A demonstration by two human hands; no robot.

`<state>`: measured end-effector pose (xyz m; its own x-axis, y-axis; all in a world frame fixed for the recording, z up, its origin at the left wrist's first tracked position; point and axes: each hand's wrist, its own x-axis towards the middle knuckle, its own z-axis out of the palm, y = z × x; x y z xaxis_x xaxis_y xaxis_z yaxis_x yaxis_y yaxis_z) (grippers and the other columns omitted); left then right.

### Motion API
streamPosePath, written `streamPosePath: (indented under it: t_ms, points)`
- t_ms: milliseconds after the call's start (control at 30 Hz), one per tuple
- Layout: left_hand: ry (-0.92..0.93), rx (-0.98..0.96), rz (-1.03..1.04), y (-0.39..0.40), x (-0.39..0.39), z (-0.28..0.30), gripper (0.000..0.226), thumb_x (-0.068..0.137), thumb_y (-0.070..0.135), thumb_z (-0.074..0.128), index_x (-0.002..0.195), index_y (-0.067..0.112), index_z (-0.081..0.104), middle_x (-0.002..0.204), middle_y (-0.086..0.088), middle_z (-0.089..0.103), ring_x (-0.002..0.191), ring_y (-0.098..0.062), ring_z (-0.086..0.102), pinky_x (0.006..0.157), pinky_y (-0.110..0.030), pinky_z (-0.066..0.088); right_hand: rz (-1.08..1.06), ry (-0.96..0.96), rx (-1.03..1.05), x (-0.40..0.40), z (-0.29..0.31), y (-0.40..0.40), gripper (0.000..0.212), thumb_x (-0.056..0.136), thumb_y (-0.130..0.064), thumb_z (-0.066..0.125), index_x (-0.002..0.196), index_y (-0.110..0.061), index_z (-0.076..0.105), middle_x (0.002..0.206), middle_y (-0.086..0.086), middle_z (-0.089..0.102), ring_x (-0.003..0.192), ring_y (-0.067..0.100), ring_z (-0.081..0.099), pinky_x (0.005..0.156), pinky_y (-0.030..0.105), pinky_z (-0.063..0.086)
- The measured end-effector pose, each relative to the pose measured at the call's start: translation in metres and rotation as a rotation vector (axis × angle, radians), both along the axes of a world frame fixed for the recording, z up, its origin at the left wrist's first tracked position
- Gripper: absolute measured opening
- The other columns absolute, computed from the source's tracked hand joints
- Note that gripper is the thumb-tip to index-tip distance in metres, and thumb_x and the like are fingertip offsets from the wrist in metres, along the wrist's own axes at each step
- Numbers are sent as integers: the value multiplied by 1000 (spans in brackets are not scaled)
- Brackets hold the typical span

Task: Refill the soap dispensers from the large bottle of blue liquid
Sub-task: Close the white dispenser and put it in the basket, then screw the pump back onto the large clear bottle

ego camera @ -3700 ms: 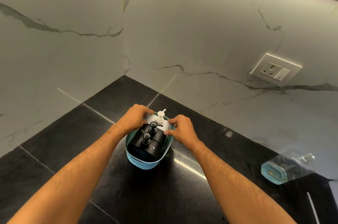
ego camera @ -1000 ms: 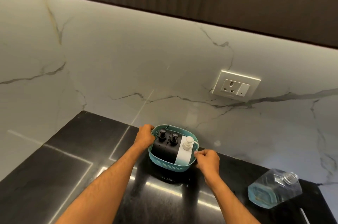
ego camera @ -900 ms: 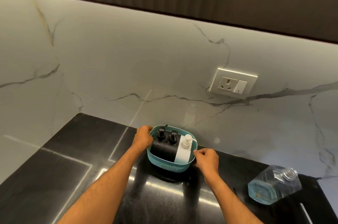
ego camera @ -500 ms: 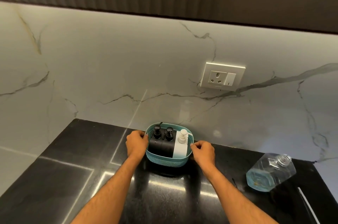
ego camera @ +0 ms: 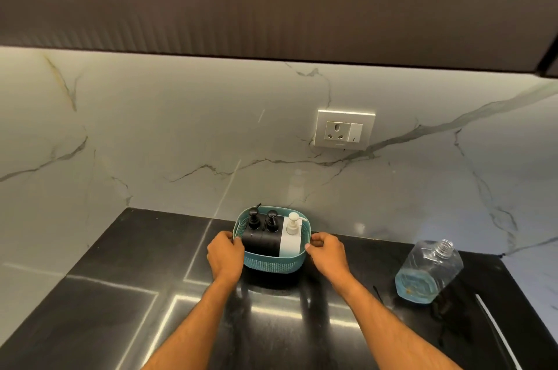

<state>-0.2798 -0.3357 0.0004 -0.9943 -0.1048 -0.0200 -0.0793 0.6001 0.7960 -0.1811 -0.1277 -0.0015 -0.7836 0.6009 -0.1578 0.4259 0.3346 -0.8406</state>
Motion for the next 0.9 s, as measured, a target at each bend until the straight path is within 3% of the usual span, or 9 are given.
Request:
streamPosePath:
  t_ms: [100,167,267,400,600,800,900]
  points:
    - [98,64,26,9,34,6,11,96,11,62,90,18,57,90,-4,65,84,-24,64,75,-40,52,10,23,48,18,4,0,41,92,-16,72,132,-11,64,123,5,70,107,14,65,92,25,51]
    - [160,106,17,18,56,8,7,97,13,62,101,17,58,98,0,59,89,-20,59,80,-35,49,28,42,81,33,6,1,44,93,-18,71,136,-11,61,125,4,68,107,15,66,96,28,52]
    - [188,177,-20,38,91,12,30,97,17,63,126,9,58,111,5,53,101,-14,53,88,-31,45,38,77,141,62,8,7,47,93,-20,72,138,-13,59,127,3,67,108,14,65,95,27,53]
    - [237,193,-204,72,136,17,39,97,19,65,133,6,56,126,-5,60,118,-22,57,100,-35,49,16,134,242,104,12,22,47,91,-19,73,135,-11,61,126,5,67,110,15,65,91,23,53]
    - [165,174,-428,128,188,17,54,99,29,64,146,9,47,143,-6,55,132,-20,52,111,-35,43,-75,149,337,181,16,64,46,92,-20,73,135,-13,61,125,2,65,114,15,64,96,32,56]
    - [125,147,-620,177,226,15,61,98,34,65,149,11,43,146,-4,52,135,-17,49,107,-23,35,-210,106,372,259,10,108,41,91,-17,74,130,-15,63,121,-3,65,112,14,64,96,29,56]
    - [87,149,-688,199,240,16,66,96,34,68,152,12,39,151,-5,47,138,-19,47,111,-29,38,-282,39,369,292,2,123,46,92,-16,72,137,-13,60,127,2,64,118,18,62,101,37,54]
